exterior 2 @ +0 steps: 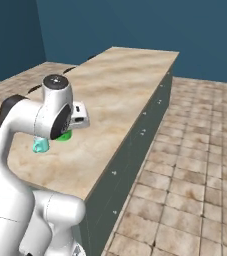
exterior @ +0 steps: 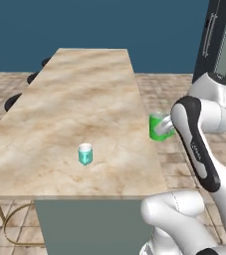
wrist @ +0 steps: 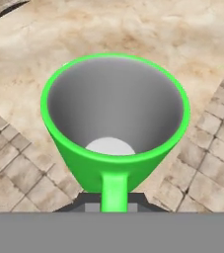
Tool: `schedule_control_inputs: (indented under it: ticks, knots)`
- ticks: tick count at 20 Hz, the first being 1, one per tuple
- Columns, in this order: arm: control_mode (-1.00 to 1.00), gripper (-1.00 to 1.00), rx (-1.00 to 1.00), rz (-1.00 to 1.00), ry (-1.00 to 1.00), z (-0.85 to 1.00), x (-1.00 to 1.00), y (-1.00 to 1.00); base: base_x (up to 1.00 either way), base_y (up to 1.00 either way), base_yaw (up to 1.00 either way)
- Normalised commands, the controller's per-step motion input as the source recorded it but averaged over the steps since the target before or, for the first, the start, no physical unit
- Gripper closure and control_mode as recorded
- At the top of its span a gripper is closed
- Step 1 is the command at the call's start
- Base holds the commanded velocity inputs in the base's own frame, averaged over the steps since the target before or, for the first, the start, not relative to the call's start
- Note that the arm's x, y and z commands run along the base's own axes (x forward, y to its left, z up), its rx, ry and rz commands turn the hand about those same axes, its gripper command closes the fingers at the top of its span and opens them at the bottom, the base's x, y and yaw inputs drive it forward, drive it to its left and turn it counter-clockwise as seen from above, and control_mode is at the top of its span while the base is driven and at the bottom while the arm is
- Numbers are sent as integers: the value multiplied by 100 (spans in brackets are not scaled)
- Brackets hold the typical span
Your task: Clear the mugs and bowl far away from the sink.
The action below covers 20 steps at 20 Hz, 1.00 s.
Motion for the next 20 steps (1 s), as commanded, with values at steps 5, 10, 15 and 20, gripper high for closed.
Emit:
schedule_control_inputs:
  ticks: [5, 10, 15, 20]
  knots:
    - [-100, 100, -19, 0, -7, -53, 37, 30, 0, 0, 0]
    - [-100, 100, -14, 1, 3, -45, 48, 17, 0, 0, 0]
    - [-100, 100, 1, 8, 18, -38, 44, 0, 0, 0, 0]
    - [-100, 100, 1, 12, 14, -35, 41, 0, 0, 0, 0]
